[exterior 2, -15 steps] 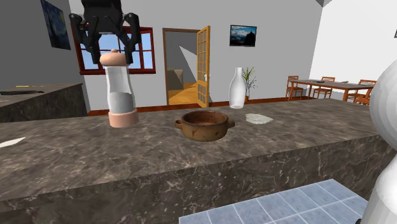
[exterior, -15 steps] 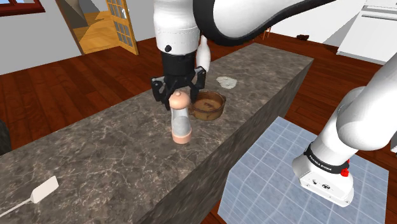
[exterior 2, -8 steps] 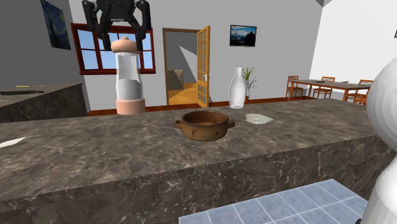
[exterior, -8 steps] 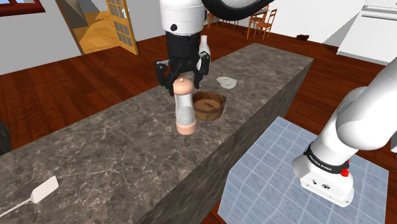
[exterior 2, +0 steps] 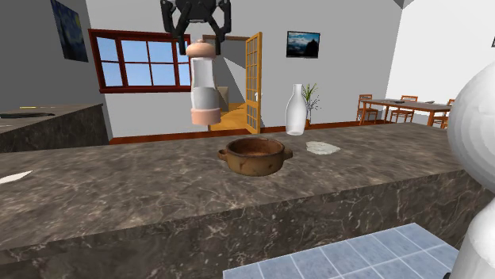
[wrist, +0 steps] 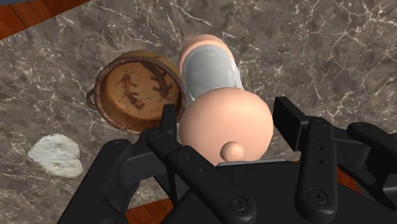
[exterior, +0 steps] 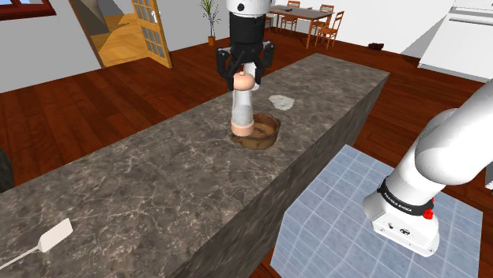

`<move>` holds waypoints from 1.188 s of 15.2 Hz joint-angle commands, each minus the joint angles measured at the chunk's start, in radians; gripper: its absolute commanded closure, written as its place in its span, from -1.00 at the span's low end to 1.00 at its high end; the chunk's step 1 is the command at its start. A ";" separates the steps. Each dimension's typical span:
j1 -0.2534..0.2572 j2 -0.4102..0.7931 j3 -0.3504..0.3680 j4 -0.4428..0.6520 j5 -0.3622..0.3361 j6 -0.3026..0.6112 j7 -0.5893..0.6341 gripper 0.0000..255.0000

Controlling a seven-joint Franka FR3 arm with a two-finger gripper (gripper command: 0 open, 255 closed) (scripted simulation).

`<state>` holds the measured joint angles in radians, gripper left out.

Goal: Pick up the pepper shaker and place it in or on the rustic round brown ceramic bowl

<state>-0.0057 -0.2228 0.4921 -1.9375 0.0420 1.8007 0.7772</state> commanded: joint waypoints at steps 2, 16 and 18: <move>-0.028 0.000 -0.046 0.026 -0.005 -0.026 -0.073 1.00; -0.123 0.050 -0.188 0.086 -0.033 -0.037 -0.301 1.00; -0.123 0.047 -0.188 0.056 -0.032 -0.010 -0.301 1.00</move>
<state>-0.1291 -0.1738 0.3038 -1.8672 0.0096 1.7778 0.4754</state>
